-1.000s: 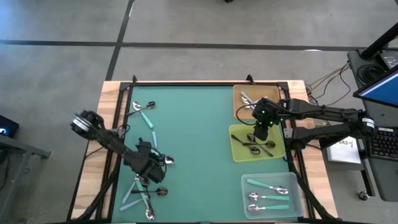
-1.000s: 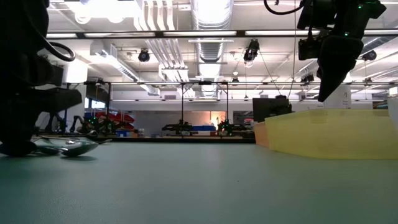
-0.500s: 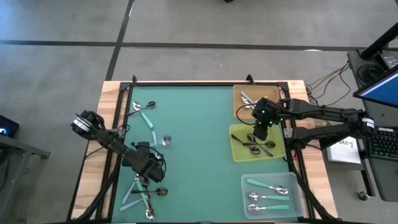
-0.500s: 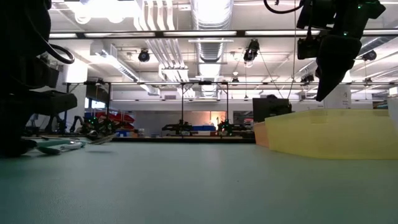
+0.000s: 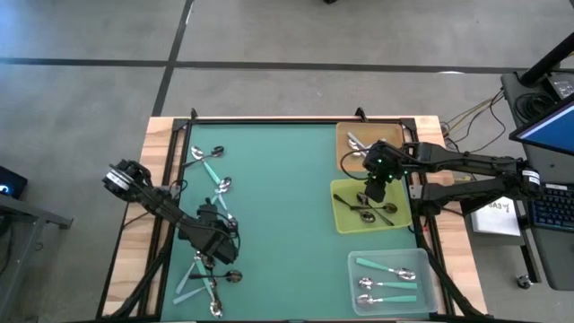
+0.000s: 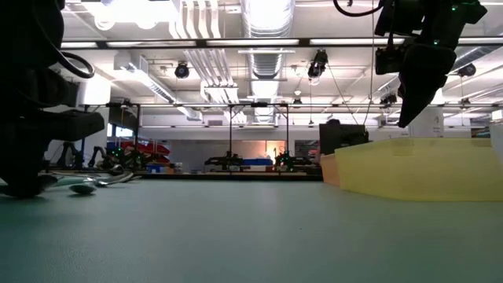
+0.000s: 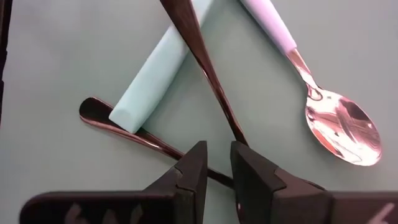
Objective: Sort silverware by color (type)
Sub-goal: Put the black spoon into the yellow bin
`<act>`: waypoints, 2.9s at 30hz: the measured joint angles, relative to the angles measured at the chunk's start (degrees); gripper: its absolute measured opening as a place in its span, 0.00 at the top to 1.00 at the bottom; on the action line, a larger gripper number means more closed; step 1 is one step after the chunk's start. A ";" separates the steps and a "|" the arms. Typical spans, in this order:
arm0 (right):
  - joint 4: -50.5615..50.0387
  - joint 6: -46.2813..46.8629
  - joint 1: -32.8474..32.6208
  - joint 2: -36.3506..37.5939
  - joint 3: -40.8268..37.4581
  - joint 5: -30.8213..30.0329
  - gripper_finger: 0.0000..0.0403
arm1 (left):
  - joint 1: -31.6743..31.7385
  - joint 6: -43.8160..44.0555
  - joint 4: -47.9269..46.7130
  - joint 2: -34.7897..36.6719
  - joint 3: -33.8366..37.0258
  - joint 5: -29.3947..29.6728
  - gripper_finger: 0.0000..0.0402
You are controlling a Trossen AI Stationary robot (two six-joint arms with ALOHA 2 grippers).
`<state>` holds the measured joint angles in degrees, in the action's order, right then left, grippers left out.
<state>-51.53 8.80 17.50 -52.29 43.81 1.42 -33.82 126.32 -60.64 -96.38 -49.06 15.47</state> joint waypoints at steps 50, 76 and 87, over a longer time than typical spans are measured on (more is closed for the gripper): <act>1.62 5.21 0.00 0.00 0.00 0.03 0.61 | 0.33 -5.52 9.32 7.13 3.28 23.46 0.99; 32.02 13.07 0.00 -10.52 0.02 12.54 0.62 | 2.43 -13.99 8.10 6.47 11.03 58.56 1.00; 43.29 13.85 -1.59 -17.51 -0.04 18.03 0.62 | 2.38 -17.03 10.82 6.10 8.42 61.63 1.00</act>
<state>-8.24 22.64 15.90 -69.80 43.77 19.45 -31.44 109.29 -49.82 -90.28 -40.64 77.10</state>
